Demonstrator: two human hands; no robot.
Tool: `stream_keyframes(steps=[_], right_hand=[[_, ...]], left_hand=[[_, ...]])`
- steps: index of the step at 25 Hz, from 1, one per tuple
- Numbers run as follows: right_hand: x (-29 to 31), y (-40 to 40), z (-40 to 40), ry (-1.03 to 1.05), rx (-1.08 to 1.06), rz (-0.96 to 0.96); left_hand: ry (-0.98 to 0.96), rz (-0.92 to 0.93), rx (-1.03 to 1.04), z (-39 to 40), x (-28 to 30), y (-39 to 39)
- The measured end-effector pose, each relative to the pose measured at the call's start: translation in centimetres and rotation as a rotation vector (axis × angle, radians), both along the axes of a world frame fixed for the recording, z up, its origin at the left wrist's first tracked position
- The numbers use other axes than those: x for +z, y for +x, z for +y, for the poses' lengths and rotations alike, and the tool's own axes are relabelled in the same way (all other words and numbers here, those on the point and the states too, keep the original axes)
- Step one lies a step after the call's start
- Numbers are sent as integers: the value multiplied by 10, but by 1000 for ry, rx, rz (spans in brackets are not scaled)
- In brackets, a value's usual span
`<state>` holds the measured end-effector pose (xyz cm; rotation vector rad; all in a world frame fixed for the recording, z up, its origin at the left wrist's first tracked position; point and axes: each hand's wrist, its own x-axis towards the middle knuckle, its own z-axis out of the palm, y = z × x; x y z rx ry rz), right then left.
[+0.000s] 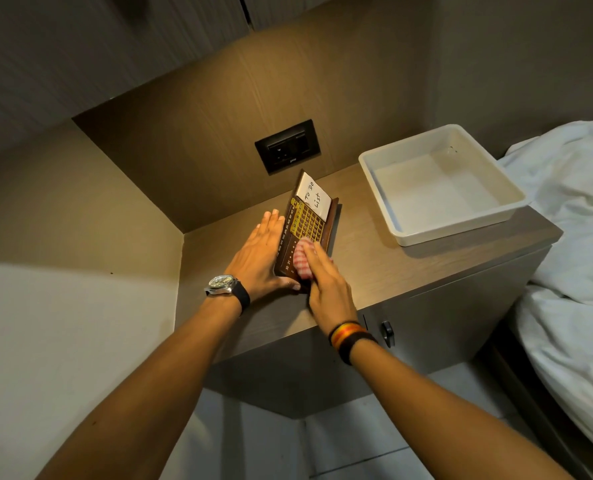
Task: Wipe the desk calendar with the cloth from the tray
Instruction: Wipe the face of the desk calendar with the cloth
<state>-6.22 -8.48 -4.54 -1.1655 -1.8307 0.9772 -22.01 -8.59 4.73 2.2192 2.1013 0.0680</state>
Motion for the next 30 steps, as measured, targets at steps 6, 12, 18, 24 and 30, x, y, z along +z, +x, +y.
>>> stream_keyframes(steps=[6, 12, 18, 24, 30], right_hand=[[-8, -1, -33, 82, 79, 31], [7, -4, 16, -39, -27, 58], [-16, 4, -29, 11, 51, 54], [23, -13, 18, 17, -17, 86], [-17, 16, -16, 181, 179, -18]], left_hand=[[24, -17, 14, 1, -5, -4], [12, -11, 14, 6, -4, -2], [34, -7, 9, 4, -6, -4], [18, -16, 36, 6, -4, 3], [28, -9, 8, 1, -6, -2]])
